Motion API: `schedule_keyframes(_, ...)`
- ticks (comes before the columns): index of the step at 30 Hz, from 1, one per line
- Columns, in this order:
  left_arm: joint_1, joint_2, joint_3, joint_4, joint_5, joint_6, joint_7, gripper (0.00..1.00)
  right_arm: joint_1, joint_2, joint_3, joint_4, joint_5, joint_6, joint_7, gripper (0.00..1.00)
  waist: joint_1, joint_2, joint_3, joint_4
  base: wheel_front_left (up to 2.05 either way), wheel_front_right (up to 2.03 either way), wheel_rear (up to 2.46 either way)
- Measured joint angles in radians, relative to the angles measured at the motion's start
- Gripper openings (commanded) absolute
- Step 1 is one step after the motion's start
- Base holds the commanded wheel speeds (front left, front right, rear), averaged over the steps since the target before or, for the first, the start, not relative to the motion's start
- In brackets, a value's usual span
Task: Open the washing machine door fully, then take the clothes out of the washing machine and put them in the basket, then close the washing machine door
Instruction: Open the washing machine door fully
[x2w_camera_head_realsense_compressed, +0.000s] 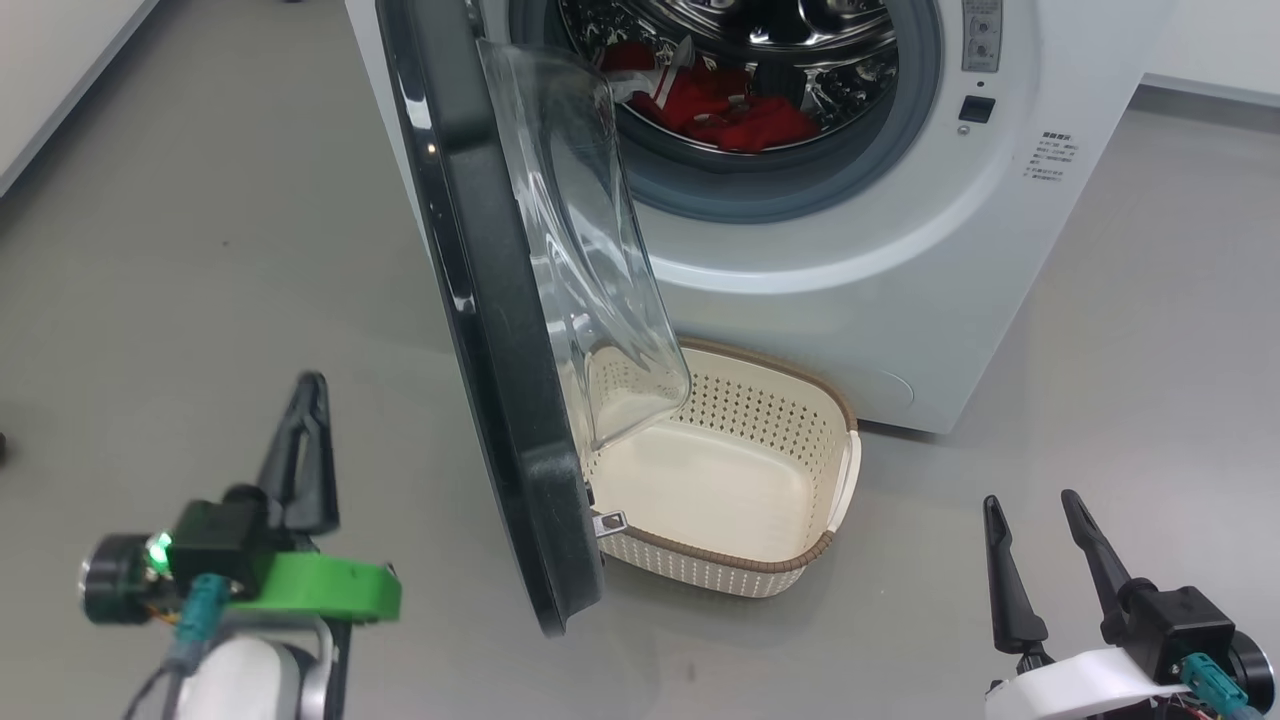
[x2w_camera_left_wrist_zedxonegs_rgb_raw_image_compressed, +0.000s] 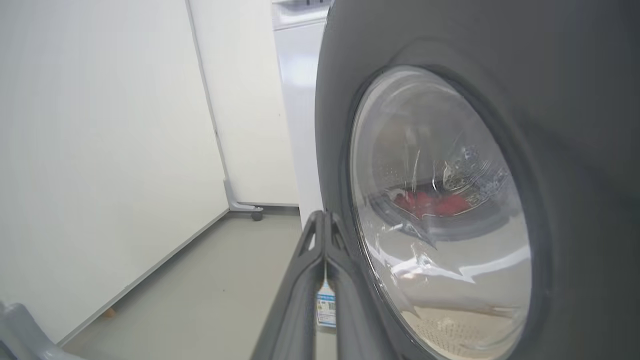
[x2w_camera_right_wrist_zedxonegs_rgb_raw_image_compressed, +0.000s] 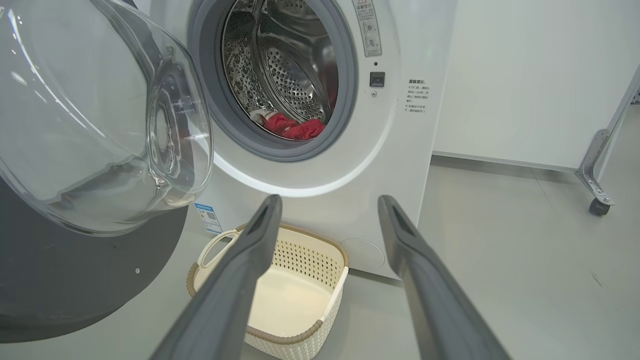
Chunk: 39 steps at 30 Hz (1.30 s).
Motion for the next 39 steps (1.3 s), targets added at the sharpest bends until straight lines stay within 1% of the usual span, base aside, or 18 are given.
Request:
schedule_keyframes(7,-0.069,0.007,0.034,-0.214,0.046,0.015,-0.005,0.0,0.003,0.006,-0.009,0.001,-0.009,0.001,0.0,1.0,0.0,0.0,-0.009,0.002,0.0,0.0,0.0)
schedule_keyframes(11,-0.11,0.006,0.004,-0.35,0.082,0.014,-0.005,0.0,0.009,0.009,-0.015,0.002,-0.009,0.003,0.0,1.0,0.0,0.0,-0.013,0.004,0.0,0.0,0.0)
schedule_keyframes(12,-0.119,0.006,-0.012,-0.378,0.086,0.006,-0.006,0.0,0.009,0.01,-0.016,0.002,-0.01,0.008,0.0,1.0,0.0,0.0,-0.014,0.004,0.0,0.0,0.0)
schedule_keyframes(16,-0.131,0.005,-0.093,-0.455,0.087,-0.035,-0.006,0.0,0.012,0.016,-0.016,0.004,-0.016,0.009,0.0,1.0,0.0,0.0,-0.018,0.006,0.0,0.0,0.0)
schedule_keyframes(17,-0.128,0.005,-0.133,-0.467,0.082,-0.052,-0.006,0.0,0.012,0.02,-0.016,0.005,-0.016,0.011,0.0,1.0,0.0,0.0,-0.02,0.006,0.0,0.0,0.0)
schedule_keyframes(18,-0.125,0.005,-0.153,-0.471,0.08,-0.059,-0.006,0.0,0.012,0.021,-0.016,0.005,-0.017,0.017,0.0,1.0,0.0,0.0,-0.021,0.006,0.0,0.0,0.0)
schedule_keyframes(20,-0.107,0.005,-0.198,-0.479,0.069,-0.074,-0.006,0.0,0.012,0.024,-0.017,0.006,-0.017,0.017,0.0,1.0,0.0,0.0,-0.022,0.006,0.0,0.0,0.0)
schedule_keyframes(23,-0.065,0.006,-0.269,-0.482,0.04,-0.108,-0.002,0.0,0.013,0.025,-0.018,0.01,-0.018,0.018,0.0,1.0,0.0,0.0,-0.023,0.008,0.0,0.0,0.0)
schedule_keyframes(25,-0.041,0.006,-0.316,-0.485,-0.001,-0.133,0.021,0.0,0.016,0.025,-0.021,0.011,-0.02,0.018,0.0,1.0,0.0,0.0,-0.023,0.011,0.0,0.0,0.0)
schedule_keyframes(27,-0.019,0.006,-0.359,-0.486,-0.019,-0.143,0.047,0.0,0.017,0.025,-0.023,0.013,-0.025,0.018,0.0,1.0,0.0,0.0,-0.023,0.013,0.0,0.0,0.0)
schedule_keyframes(30,0.009,0.007,-0.414,-0.483,-0.055,-0.152,0.093,0.0,0.017,0.025,-0.023,0.013,-0.027,0.026,0.0,1.0,0.0,0.0,-0.022,0.018,0.0,0.0,0.0)
schedule_keyframes(33,0.038,0.009,-0.449,-0.467,-0.077,-0.153,0.139,0.0,0.017,0.026,-0.023,0.015,-0.028,0.027,0.0,1.0,0.0,0.0,-0.021,0.023,0.0,0.0,0.0)
schedule_keyframes(39,0.08,0.016,-0.466,-0.392,-0.085,-0.153,0.235,0.0,0.017,0.029,-0.027,0.016,-0.031,0.03,0.0,1.0,0.0,0.0,-0.019,0.028,0.0,0.0,0.0)
